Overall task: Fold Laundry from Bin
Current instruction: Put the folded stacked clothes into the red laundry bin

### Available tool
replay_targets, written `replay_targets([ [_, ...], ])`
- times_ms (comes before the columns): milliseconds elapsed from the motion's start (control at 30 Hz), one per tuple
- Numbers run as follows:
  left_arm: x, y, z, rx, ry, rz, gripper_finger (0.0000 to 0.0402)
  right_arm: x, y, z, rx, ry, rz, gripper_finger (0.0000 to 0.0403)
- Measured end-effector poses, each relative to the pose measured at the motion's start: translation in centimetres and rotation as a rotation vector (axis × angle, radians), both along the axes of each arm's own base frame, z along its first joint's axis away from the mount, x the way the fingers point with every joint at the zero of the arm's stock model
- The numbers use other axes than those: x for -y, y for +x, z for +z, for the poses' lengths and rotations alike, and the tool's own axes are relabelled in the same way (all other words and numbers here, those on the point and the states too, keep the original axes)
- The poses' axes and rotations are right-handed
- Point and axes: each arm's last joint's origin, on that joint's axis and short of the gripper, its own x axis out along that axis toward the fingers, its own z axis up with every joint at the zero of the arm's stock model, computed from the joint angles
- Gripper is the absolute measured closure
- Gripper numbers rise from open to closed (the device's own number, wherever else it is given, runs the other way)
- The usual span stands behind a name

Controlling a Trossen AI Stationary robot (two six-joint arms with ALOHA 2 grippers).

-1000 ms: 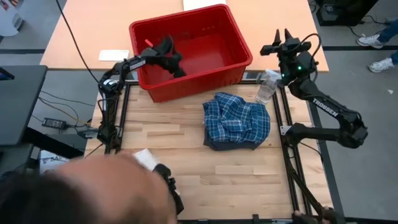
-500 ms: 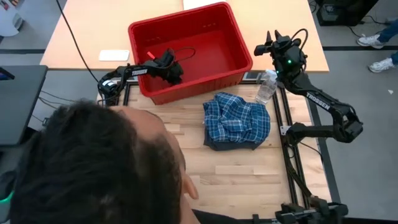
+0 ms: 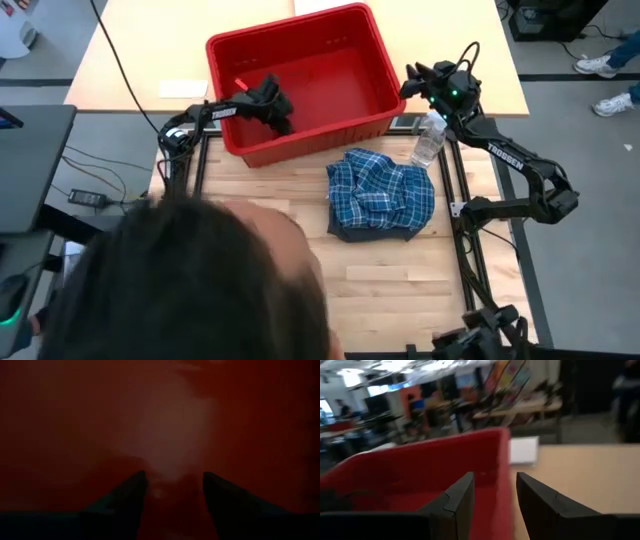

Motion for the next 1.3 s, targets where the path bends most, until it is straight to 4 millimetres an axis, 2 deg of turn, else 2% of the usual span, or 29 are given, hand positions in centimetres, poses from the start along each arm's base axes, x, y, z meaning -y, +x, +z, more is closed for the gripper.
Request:
replay_targets([
  [67, -1.1, -0.6, 2.3, 0.000, 0.018, 0.076, 0.0183, -0.3, -0.1, 0.1, 0.015, 0.021, 0.038, 0.0250],
  [200, -3.0, -2.0, 9.5, 0.106, 0.069, 0.179, 0.0151, -1.3, -0.7, 1.1, 0.029, -0.003, 0.046, 0.0249],
  [300, -3.3, -2.3, 12.6, 0.165, -0.023, 0.226, 0.0129, -2.2, -1.3, 0.7, -0.028, 0.076, 0.085, 0.0251],
  [367, -3.0, -2.0, 14.9, 0.218, -0.048, 0.200, 0.0121, -2.6, -1.5, 0.1, -0.064, 0.150, 0.189, 0.0251],
  [500, -0.6, -0.5, 19.5, 0.289, -0.092, 0.115, 0.0119, -3.5, -1.4, 0.1, -0.038, 0.200, 0.442, 0.0251],
  [733, 6.0, 5.0, 25.2, 0.339, -0.037, -0.033, 0.0142, -5.6, -2.0, 0.8, -0.008, 0.242, 0.681, 0.0251],
  [867, 10.2, 8.4, 25.6, 0.369, -0.122, -0.081, 0.0153, -7.1, -2.3, -0.4, 0.041, 0.495, 0.801, 0.0251],
  [967, 13.0, 10.5, 25.1, 0.376, -0.248, -0.062, 0.0142, -8.5, -2.7, -1.6, 0.052, 0.738, 0.738, 0.0251],
  [1067, 15.5, 11.9, 23.9, 0.322, -0.364, -0.034, 0.0118, -10.3, -3.7, -3.1, -0.025, 0.940, 0.688, 0.0251],
  [1300, 22.2, 15.0, 21.2, 0.176, -0.482, -0.014, 0.0059, -14.4, -6.0, -3.3, -0.186, 1.022, 0.599, 0.0251],
])
